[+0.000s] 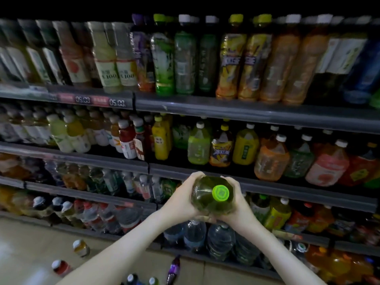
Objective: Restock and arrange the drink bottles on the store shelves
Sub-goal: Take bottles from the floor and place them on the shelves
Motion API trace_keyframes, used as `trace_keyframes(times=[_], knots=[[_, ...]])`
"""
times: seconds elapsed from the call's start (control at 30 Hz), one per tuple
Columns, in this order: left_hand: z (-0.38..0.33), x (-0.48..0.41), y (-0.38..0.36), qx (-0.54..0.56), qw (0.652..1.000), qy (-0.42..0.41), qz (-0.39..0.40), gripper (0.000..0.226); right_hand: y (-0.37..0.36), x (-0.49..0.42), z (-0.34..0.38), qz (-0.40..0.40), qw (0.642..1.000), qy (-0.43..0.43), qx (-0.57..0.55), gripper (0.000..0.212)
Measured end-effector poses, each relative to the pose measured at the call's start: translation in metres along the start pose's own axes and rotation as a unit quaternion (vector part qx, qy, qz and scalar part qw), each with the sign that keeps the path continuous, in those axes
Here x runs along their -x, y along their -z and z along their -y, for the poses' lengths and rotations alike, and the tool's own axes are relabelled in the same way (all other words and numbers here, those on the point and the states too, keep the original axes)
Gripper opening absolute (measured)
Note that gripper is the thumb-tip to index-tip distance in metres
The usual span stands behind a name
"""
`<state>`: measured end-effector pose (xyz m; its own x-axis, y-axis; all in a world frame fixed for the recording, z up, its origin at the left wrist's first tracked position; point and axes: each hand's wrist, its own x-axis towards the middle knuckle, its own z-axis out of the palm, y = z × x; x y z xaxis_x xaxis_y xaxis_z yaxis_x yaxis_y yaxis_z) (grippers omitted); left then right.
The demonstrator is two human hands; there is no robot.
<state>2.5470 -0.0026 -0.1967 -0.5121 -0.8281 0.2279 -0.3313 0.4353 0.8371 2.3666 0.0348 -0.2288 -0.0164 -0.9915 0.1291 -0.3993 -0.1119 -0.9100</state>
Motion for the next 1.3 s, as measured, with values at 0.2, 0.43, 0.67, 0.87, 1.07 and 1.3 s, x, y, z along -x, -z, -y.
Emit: trace_keyframes(times=[0.2,0.43,0.67,0.87,1.07,1.3], knots=[[0.058,-0.050,0.061,-0.026,0.994,-0.027,-0.106,0.062,-0.044,-0.079,0.024,0.004,0.998,0.046,0.050,0.089],[0.102,-0.109,0.084,-0.084,0.989,-0.064,-0.100,0.064,-0.051,-0.141,0.022,0.015,0.991,0.055,0.121,0.086],[0.142,-0.134,0.074,-0.130,0.989,0.012,-0.069,0.068,-0.065,-0.174,-0.008,0.023,0.986,0.026,0.162,0.080],[0.177,-0.139,0.079,-0.176,0.979,0.076,-0.064,0.076,-0.082,-0.196,-0.024,0.064,0.968,-0.027,0.242,0.083],[0.181,-0.146,0.073,-0.221,0.960,0.125,-0.115,0.081,-0.090,-0.217,-0.026,0.043,0.949,-0.014,0.311,0.081],[0.174,-0.157,0.082,-0.325,0.924,0.036,-0.198,0.074,-0.096,-0.238,-0.009,-0.051,0.945,-0.005,0.323,0.051]])
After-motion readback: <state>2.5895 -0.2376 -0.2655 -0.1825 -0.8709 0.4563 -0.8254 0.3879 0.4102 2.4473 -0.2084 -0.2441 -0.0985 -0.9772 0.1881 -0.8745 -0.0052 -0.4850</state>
